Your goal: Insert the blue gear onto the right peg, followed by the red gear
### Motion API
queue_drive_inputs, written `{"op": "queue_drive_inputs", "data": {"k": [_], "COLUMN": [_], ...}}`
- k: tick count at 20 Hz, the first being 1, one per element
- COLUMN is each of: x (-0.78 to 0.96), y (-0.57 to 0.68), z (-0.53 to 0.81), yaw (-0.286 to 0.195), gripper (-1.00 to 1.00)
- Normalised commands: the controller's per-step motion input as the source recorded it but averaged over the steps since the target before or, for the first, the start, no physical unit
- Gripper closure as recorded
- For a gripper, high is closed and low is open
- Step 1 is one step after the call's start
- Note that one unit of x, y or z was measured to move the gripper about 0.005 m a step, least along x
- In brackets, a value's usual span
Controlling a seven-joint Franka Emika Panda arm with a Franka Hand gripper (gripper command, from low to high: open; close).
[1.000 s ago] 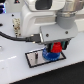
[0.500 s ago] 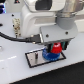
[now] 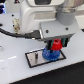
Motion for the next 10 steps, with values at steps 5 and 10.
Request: {"op": "queue_drive_inputs", "data": {"k": [5, 10], "x": [0.16, 0.16], "y": [-0.16, -0.18], "z": [-0.13, -0.11], "yaw": [0.000, 0.000], "gripper": [1.00, 1.00]}}
